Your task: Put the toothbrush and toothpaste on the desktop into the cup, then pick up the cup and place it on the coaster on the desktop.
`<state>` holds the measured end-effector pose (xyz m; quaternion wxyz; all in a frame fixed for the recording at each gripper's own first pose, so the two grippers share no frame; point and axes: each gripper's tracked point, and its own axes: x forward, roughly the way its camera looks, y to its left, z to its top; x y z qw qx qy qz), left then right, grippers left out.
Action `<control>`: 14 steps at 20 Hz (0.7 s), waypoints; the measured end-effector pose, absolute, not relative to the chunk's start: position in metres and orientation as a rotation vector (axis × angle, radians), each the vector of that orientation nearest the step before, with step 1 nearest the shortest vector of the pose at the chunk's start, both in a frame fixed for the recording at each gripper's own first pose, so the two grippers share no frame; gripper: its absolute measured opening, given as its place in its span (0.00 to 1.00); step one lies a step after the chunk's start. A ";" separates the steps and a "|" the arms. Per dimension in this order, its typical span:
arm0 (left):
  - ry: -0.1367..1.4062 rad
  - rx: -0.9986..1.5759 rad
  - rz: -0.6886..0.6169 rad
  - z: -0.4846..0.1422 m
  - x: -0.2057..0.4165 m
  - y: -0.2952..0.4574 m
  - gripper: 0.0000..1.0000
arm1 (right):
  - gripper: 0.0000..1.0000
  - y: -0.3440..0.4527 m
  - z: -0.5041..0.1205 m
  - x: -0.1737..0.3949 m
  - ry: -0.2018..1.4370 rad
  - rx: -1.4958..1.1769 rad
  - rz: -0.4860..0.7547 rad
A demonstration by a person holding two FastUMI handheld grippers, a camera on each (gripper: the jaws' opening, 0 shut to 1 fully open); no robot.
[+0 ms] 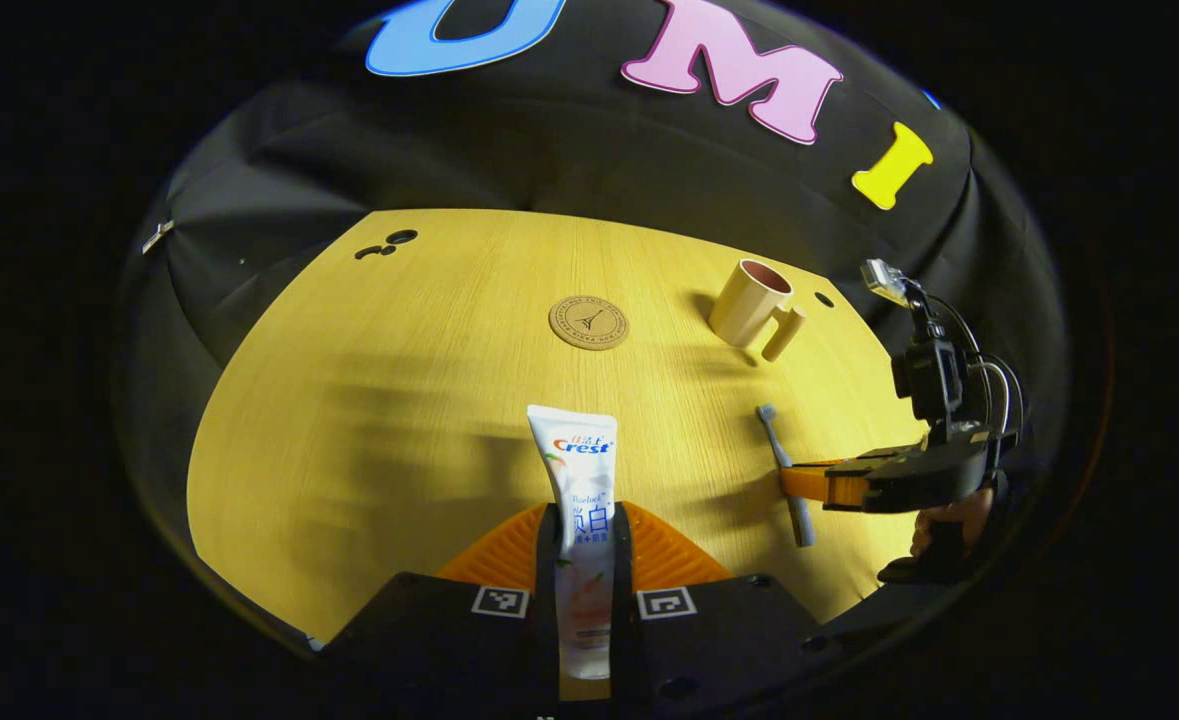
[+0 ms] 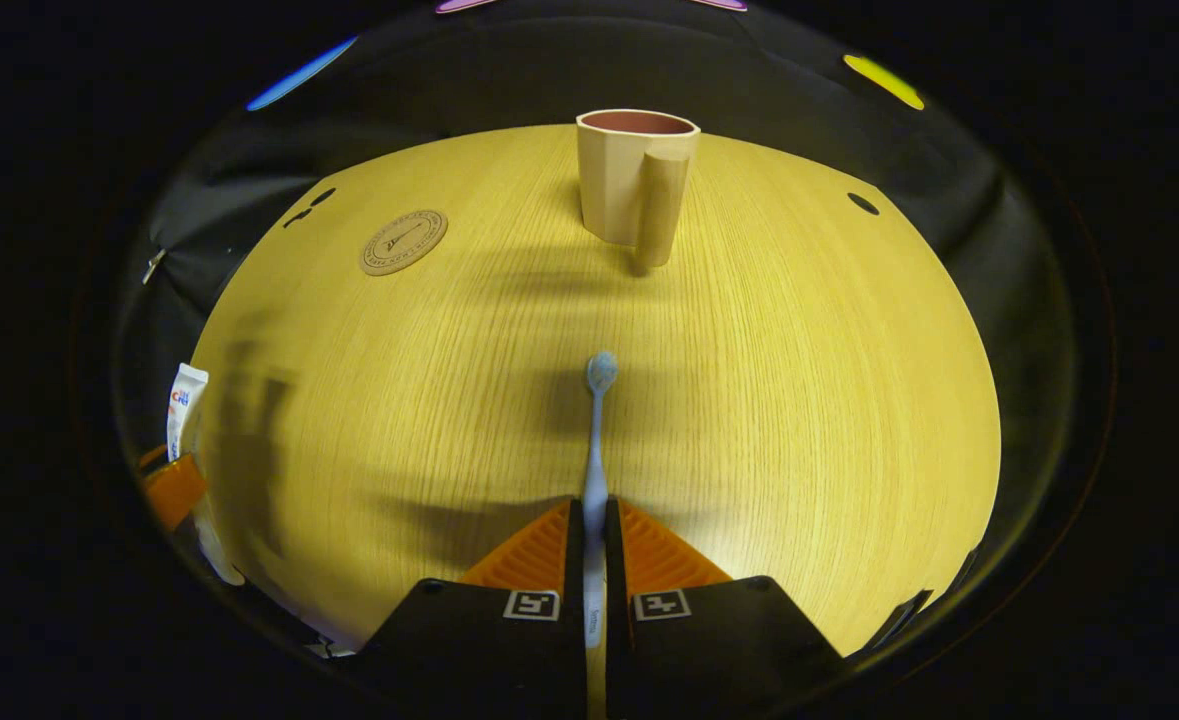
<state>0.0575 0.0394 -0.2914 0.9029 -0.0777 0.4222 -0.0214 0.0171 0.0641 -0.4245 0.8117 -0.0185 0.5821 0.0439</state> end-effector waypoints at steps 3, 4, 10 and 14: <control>0.883 -0.152 -0.049 -0.298 0.057 0.034 0.25 | 0.07 0.069 -0.424 0.020 1.239 -0.016 0.156; 0.889 -0.153 -0.051 -0.300 0.057 0.032 0.25 | 0.05 0.070 -0.427 0.021 1.231 -0.010 0.172; 0.856 -0.141 -0.073 -0.288 0.075 0.017 0.25 | 0.05 0.060 -0.417 0.018 1.203 0.082 0.202; 0.729 -0.167 -0.114 -0.240 0.113 -0.002 0.25 | 0.05 0.047 -0.391 0.024 1.126 0.120 0.216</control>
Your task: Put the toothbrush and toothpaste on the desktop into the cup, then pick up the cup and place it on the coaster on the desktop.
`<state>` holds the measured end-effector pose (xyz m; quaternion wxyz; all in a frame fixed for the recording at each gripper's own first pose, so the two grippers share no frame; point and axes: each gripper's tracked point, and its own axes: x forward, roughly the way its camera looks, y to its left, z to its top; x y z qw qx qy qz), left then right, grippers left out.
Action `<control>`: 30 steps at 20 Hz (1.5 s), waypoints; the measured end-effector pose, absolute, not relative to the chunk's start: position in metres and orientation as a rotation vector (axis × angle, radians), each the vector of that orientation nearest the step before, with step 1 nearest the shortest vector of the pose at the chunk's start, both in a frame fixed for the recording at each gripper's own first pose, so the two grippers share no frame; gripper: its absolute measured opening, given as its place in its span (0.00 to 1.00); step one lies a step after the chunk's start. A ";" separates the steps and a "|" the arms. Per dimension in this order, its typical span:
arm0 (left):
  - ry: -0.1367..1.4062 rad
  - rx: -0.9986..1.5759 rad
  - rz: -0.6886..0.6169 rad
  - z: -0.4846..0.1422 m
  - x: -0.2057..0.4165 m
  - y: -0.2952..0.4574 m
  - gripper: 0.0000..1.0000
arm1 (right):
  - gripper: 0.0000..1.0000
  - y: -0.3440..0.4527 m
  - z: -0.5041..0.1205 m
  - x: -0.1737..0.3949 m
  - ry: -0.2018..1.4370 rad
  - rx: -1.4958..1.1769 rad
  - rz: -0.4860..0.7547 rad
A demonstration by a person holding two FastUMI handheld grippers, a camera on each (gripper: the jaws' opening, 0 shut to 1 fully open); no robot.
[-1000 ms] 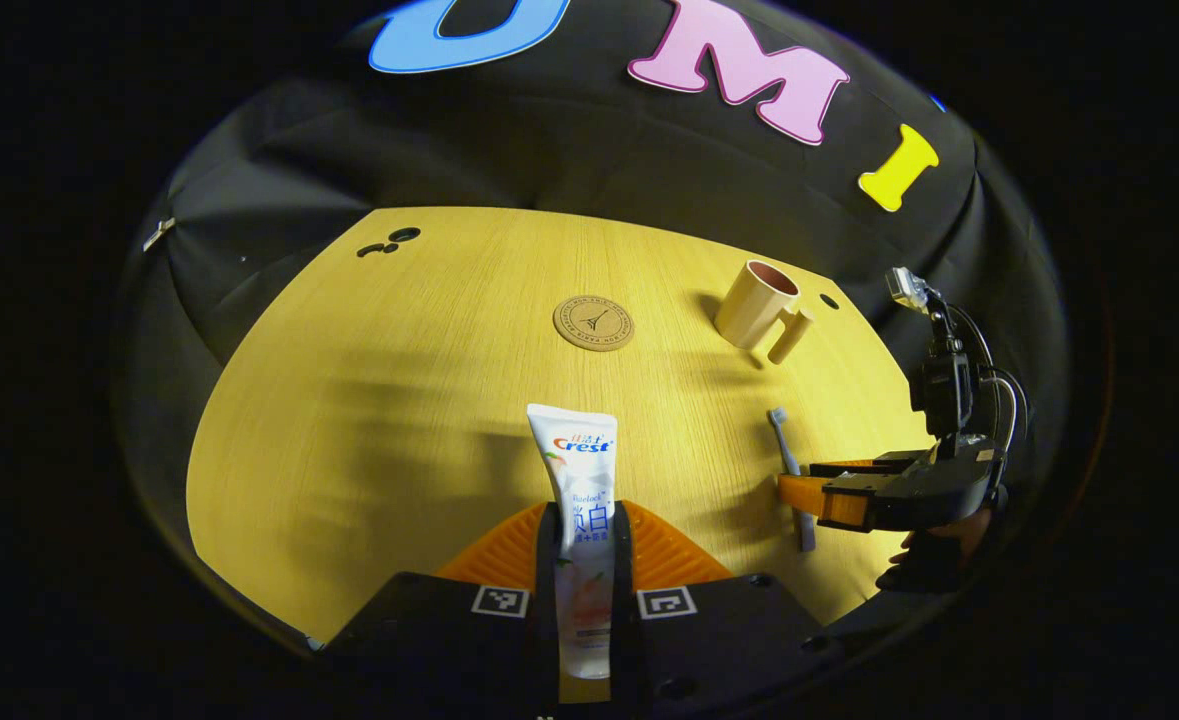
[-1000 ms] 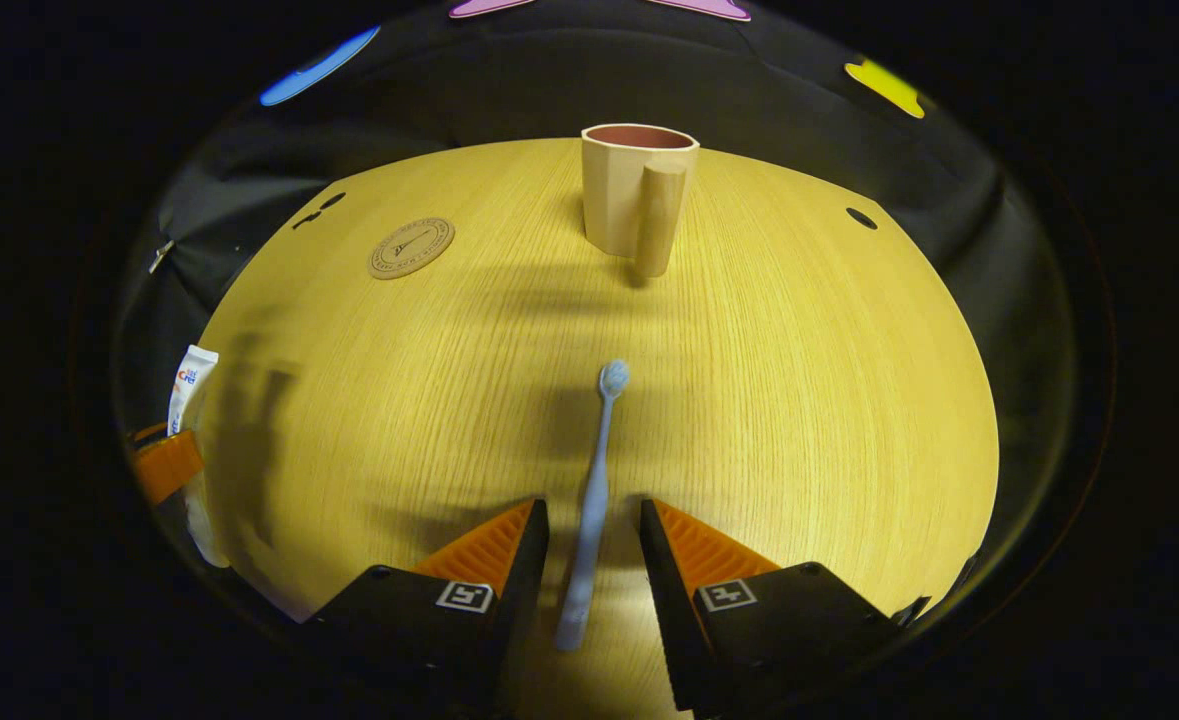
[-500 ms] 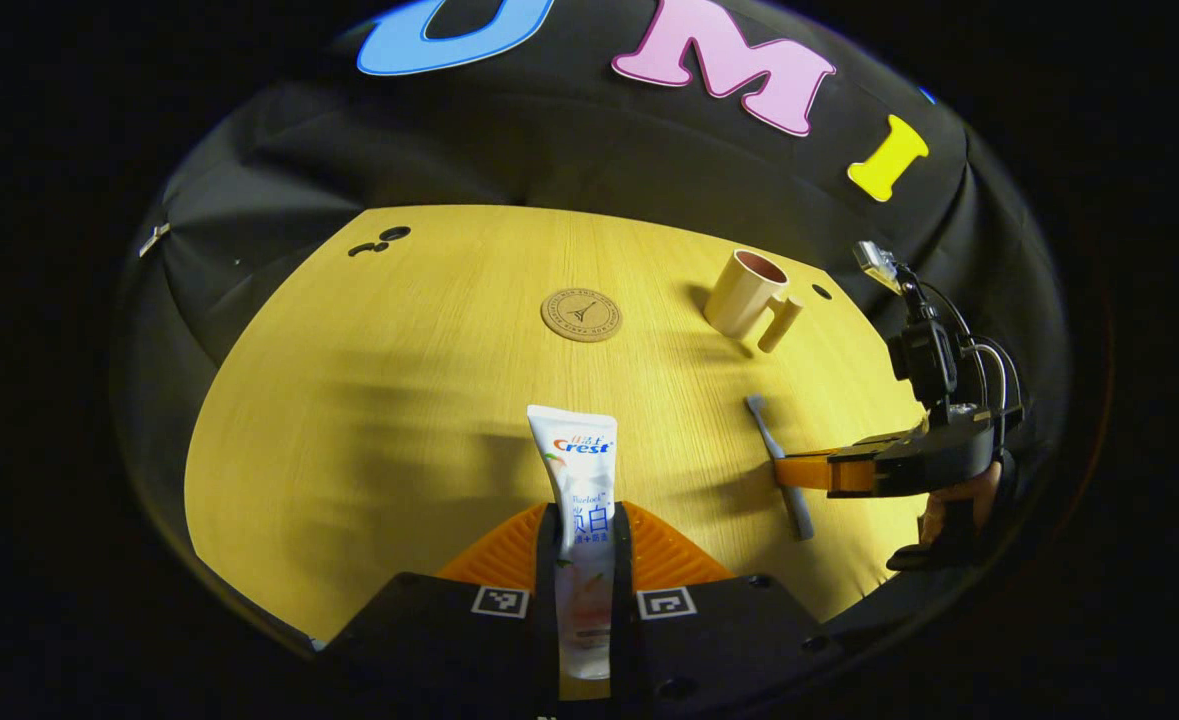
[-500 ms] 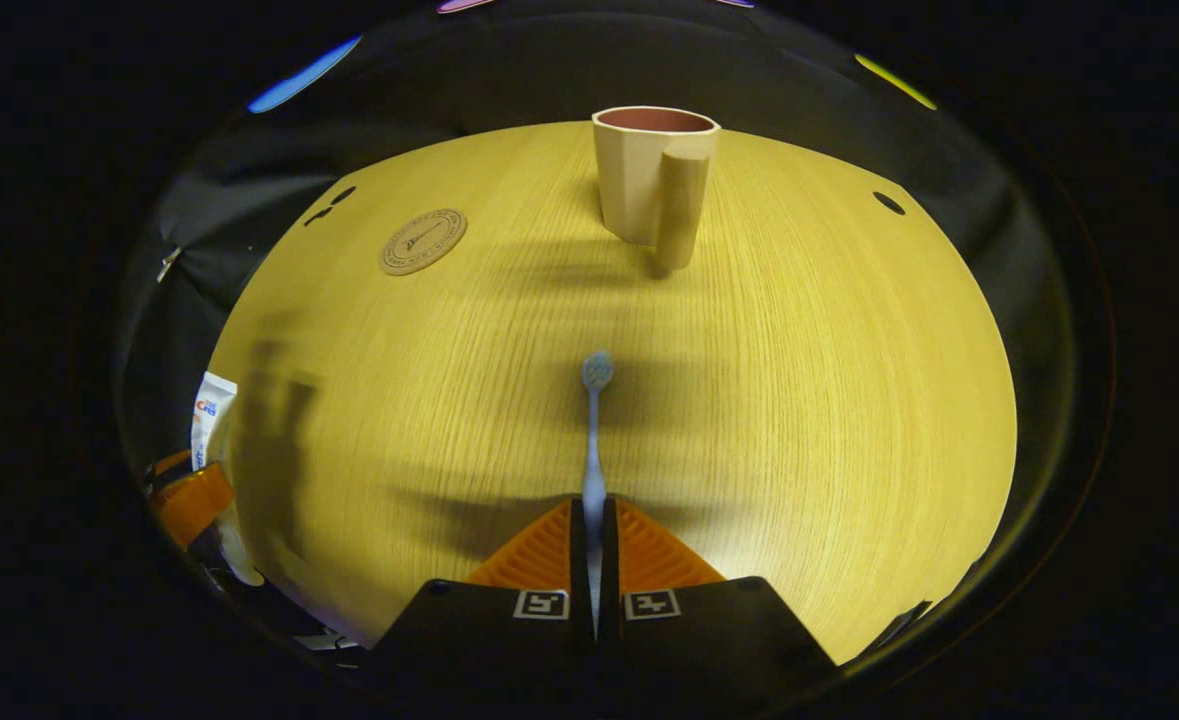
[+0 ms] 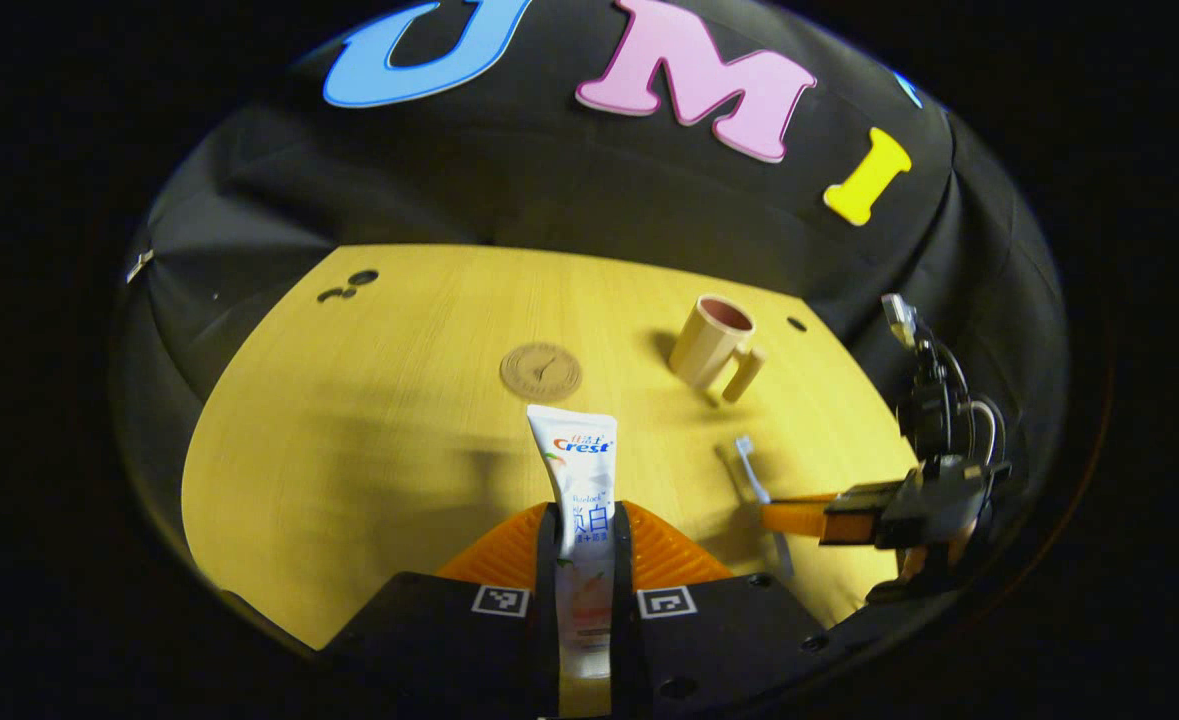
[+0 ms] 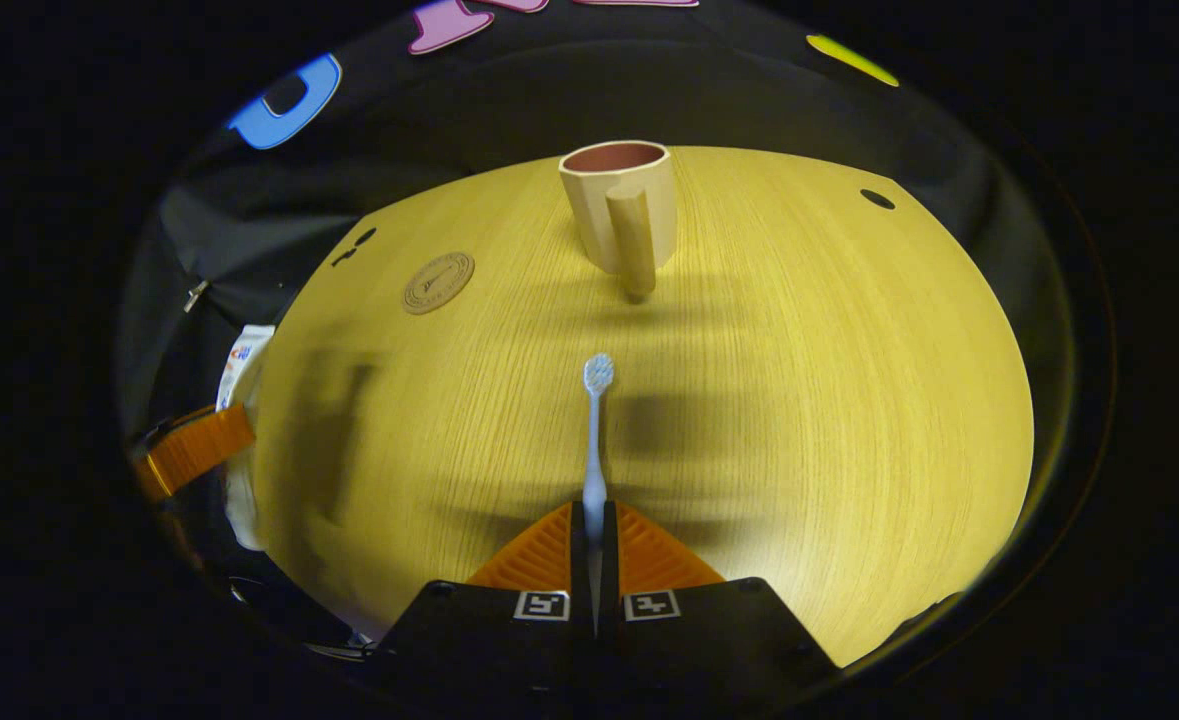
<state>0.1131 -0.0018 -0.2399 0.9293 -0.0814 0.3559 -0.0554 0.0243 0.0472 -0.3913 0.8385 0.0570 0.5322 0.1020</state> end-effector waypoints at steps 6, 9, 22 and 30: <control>0.544 -0.153 -0.177 -0.161 0.196 -0.046 0.25 | 0.05 0.021 -0.350 0.038 1.024 0.119 0.245; 0.463 -0.170 -0.208 -0.130 0.236 -0.072 0.25 | 0.05 0.012 -0.335 0.045 0.990 0.151 0.255; 0.141 -0.158 -0.352 -0.094 0.383 -0.172 0.24 | 0.05 -0.041 -0.327 0.062 0.939 0.123 0.266; 0.183 -0.182 -0.375 -0.174 0.421 -0.180 0.25 | 0.05 -0.047 -0.343 0.061 0.946 0.137 0.261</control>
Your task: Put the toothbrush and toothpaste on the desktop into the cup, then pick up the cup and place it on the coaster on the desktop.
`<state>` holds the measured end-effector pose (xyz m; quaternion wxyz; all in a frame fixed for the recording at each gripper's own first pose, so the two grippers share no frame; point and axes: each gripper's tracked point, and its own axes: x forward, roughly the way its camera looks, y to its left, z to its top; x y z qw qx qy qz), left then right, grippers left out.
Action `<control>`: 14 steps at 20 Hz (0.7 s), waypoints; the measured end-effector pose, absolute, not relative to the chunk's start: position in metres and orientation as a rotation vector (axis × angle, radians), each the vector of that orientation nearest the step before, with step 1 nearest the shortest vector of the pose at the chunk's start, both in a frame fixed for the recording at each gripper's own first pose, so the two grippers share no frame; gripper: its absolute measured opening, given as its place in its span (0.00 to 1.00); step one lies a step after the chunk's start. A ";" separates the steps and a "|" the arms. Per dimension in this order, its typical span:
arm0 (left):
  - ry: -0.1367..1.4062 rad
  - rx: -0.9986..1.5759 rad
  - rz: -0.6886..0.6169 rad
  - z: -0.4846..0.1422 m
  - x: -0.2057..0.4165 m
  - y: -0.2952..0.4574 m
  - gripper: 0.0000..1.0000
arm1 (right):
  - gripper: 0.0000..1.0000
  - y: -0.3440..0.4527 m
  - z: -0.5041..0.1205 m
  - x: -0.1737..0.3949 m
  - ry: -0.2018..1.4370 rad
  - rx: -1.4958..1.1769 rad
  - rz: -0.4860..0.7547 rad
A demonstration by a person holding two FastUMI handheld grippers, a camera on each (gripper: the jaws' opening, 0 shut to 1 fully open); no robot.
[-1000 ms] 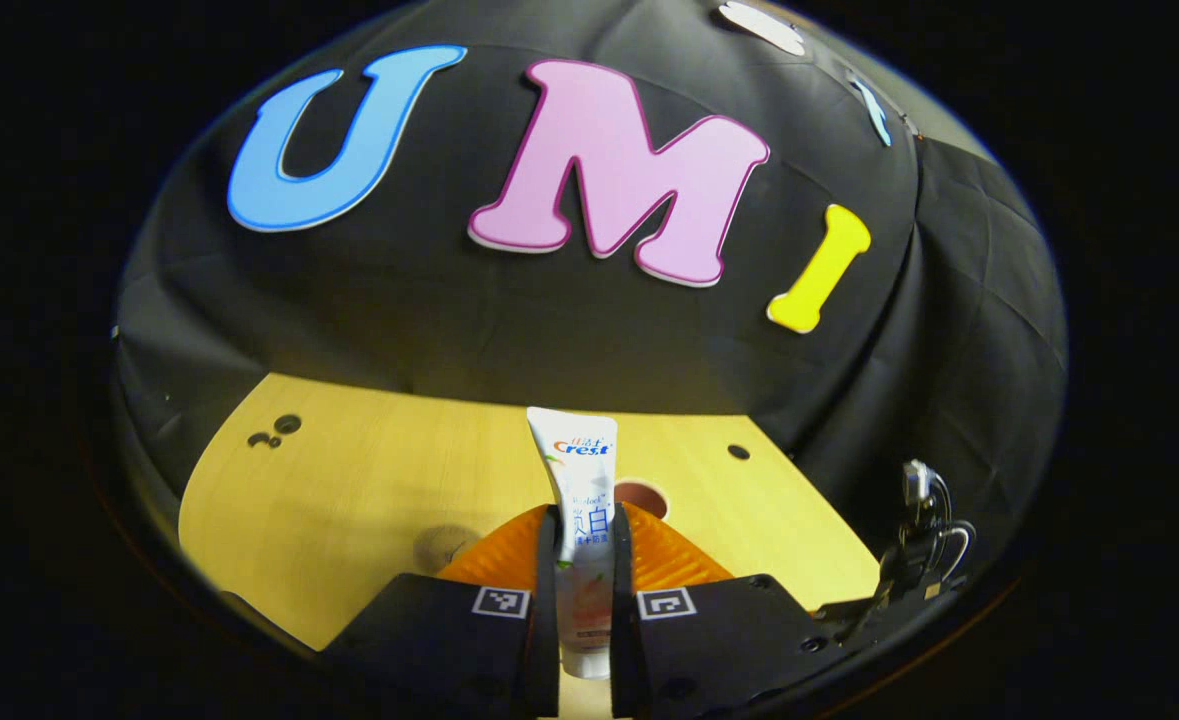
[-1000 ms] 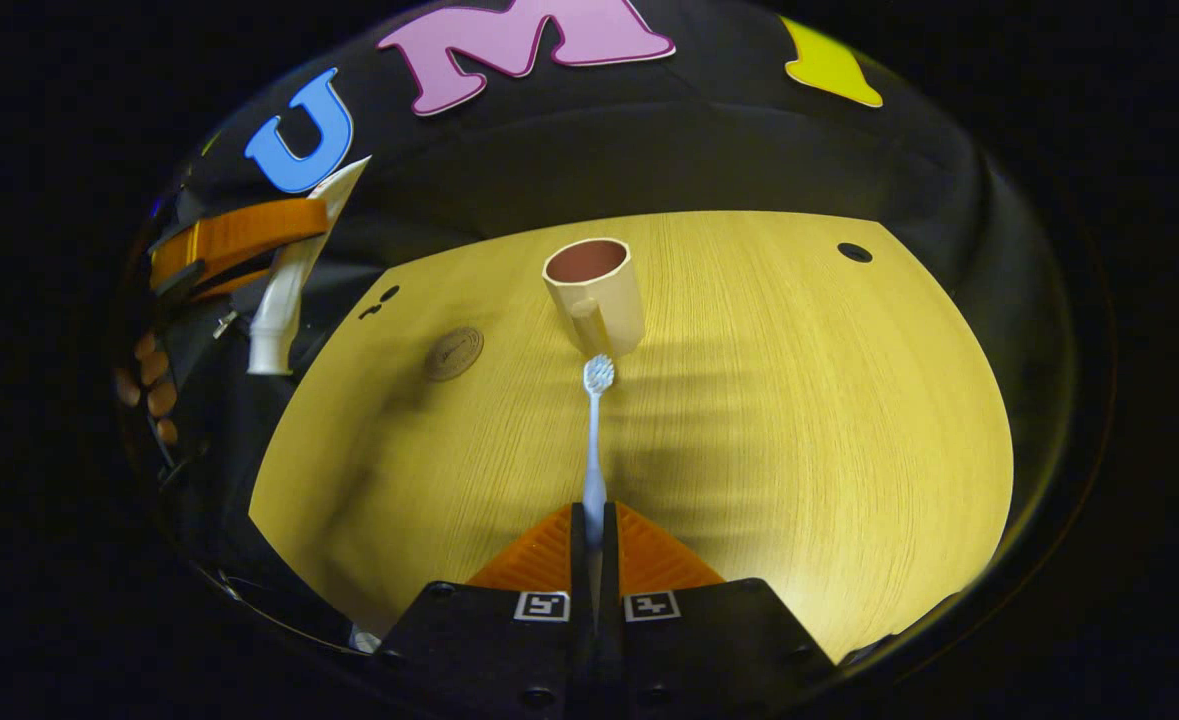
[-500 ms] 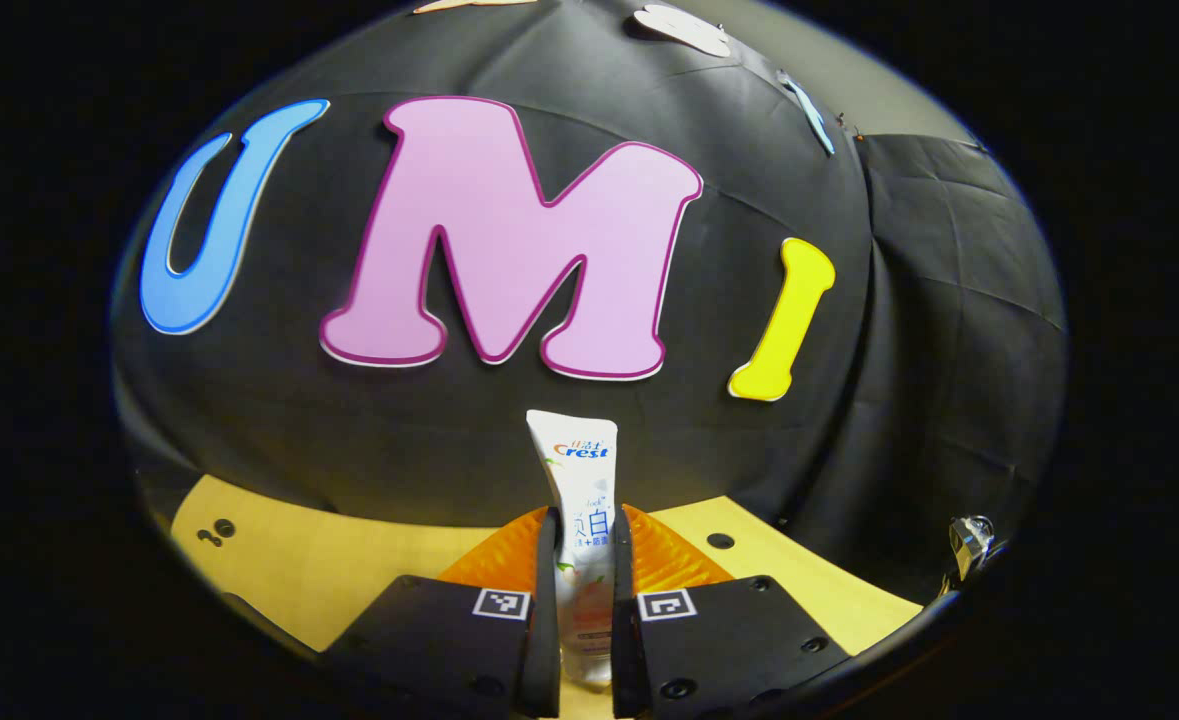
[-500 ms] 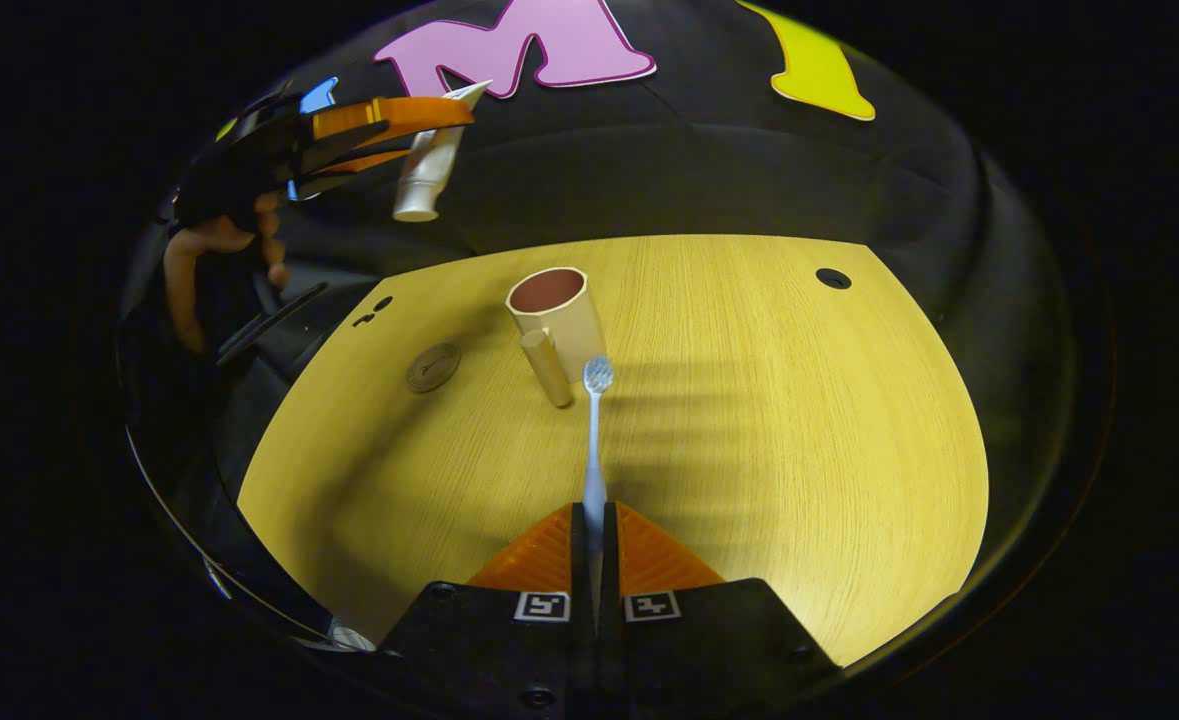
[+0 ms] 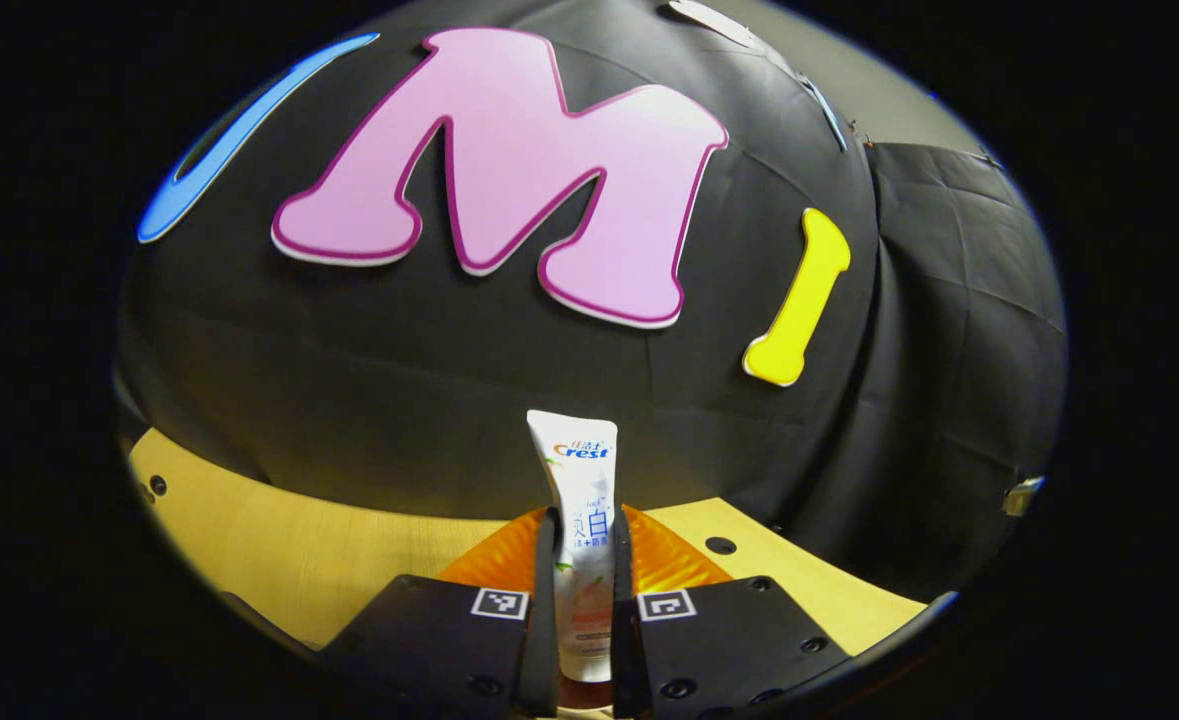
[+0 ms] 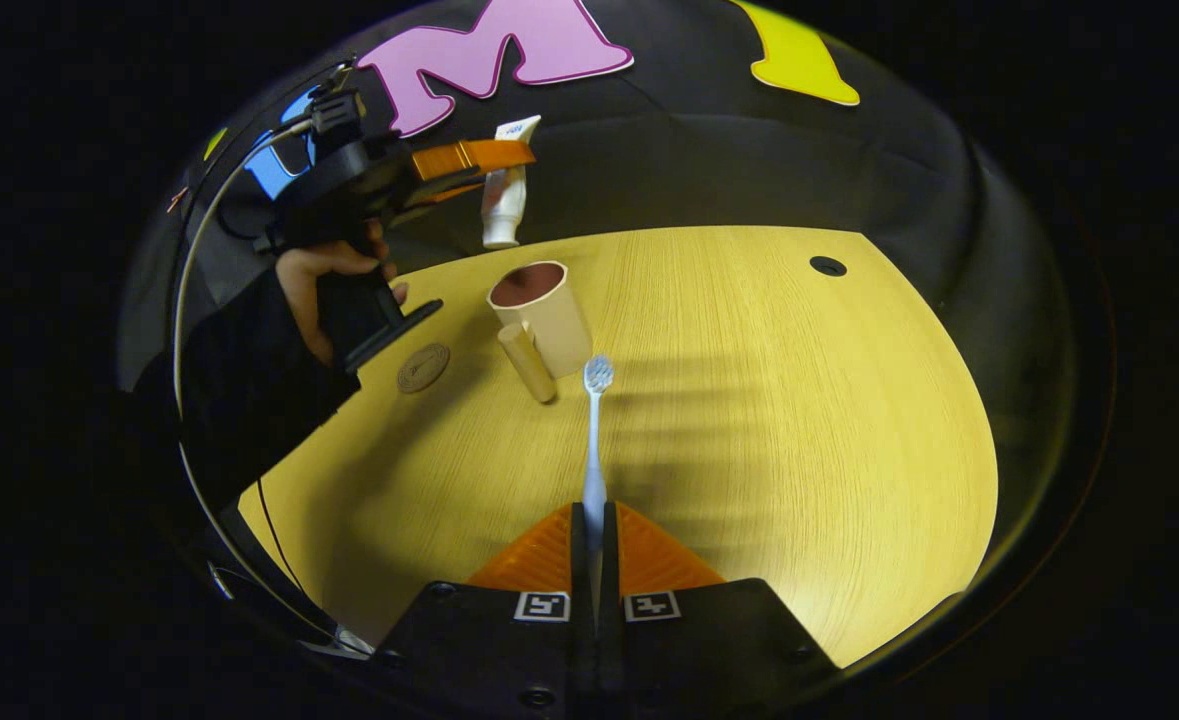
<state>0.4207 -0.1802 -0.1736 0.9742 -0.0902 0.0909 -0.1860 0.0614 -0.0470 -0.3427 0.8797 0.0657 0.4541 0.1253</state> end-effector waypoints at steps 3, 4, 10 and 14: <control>0.140 -0.175 -0.371 -0.186 0.421 -0.184 0.28 | 0.05 -0.047 -0.349 0.060 0.949 0.137 0.263; 0.137 -0.154 -0.364 -0.192 0.421 -0.183 0.28 | 0.05 -0.046 -0.350 0.060 0.951 0.141 0.262; 0.144 -0.097 -0.338 -0.224 0.409 -0.177 0.38 | 0.05 -0.047 -0.353 0.066 0.935 0.146 0.255; 0.160 -0.055 -0.337 -0.236 0.400 -0.176 0.57 | 0.05 -0.050 -0.357 0.068 0.929 0.138 0.243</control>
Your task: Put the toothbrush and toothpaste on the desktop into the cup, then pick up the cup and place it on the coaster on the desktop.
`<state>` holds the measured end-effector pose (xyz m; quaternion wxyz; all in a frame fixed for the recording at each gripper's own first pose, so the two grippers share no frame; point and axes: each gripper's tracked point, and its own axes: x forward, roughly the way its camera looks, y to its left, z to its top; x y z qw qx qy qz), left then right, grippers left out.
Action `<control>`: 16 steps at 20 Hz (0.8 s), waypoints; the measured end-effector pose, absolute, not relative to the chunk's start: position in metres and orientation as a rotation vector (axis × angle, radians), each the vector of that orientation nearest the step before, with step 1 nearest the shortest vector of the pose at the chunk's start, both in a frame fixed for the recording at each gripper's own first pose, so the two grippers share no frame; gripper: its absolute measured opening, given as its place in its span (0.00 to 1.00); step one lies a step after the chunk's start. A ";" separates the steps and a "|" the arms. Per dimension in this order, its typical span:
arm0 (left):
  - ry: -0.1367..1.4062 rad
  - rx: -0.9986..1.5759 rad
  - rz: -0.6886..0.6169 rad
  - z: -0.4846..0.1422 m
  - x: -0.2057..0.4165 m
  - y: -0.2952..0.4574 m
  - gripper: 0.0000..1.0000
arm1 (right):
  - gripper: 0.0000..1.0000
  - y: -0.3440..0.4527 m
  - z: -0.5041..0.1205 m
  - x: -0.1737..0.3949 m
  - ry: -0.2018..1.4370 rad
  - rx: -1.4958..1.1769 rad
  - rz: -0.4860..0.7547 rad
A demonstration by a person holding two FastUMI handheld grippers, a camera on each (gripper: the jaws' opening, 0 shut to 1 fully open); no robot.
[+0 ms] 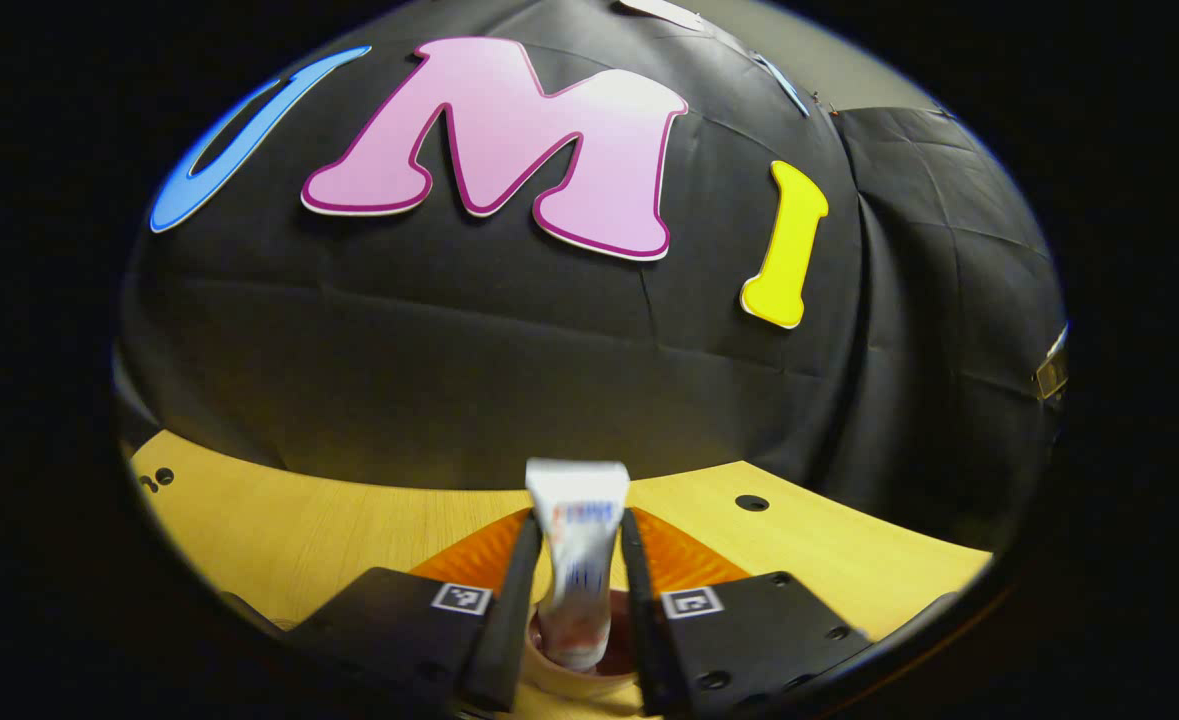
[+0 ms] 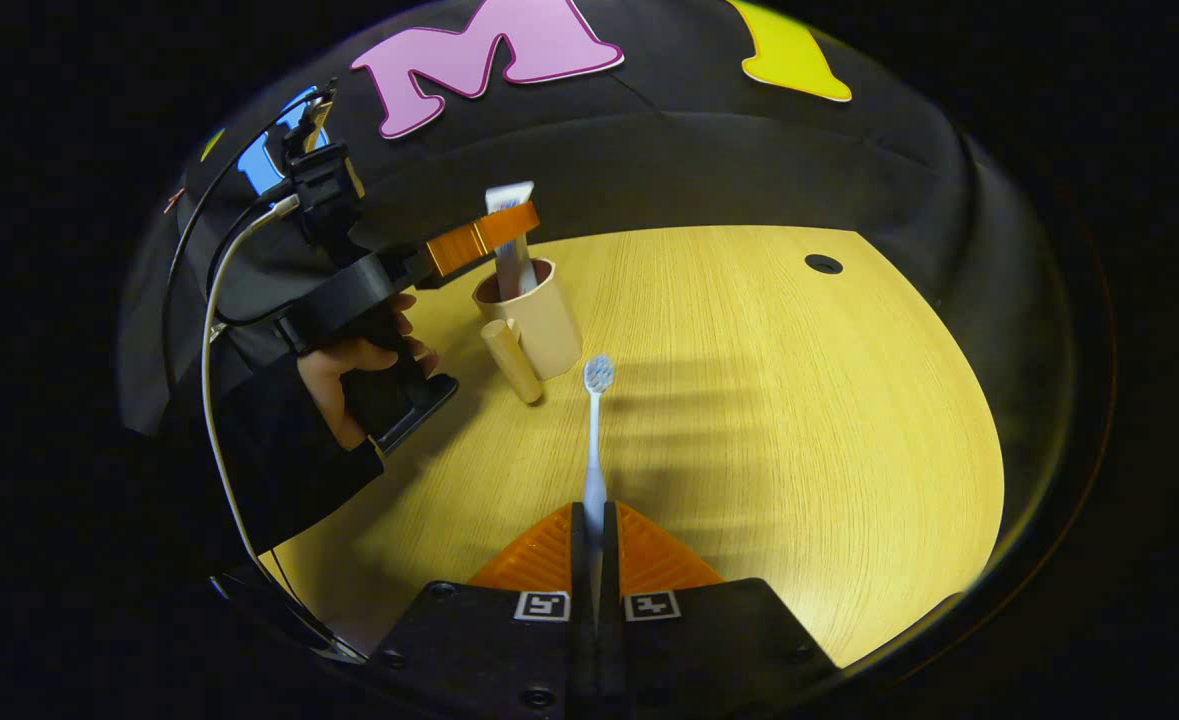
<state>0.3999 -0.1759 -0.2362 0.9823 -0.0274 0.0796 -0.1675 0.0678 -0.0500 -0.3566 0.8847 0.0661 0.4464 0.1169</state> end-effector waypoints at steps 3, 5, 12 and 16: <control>0.152 -0.044 -0.314 -0.229 0.393 -0.169 0.70 | 0.05 -0.047 -0.353 0.069 0.915 0.142 0.248; 0.119 -0.063 -0.305 -0.210 0.381 -0.164 0.87 | 0.05 -0.043 -0.347 0.074 0.894 0.159 0.251; 0.033 -0.139 -0.219 -0.148 0.320 -0.113 0.97 | 0.05 -0.040 -0.302 0.127 0.758 0.177 0.263; 0.043 -0.194 -0.166 -0.145 0.280 -0.079 0.97 | 0.05 -0.026 -0.266 0.171 0.634 0.208 0.283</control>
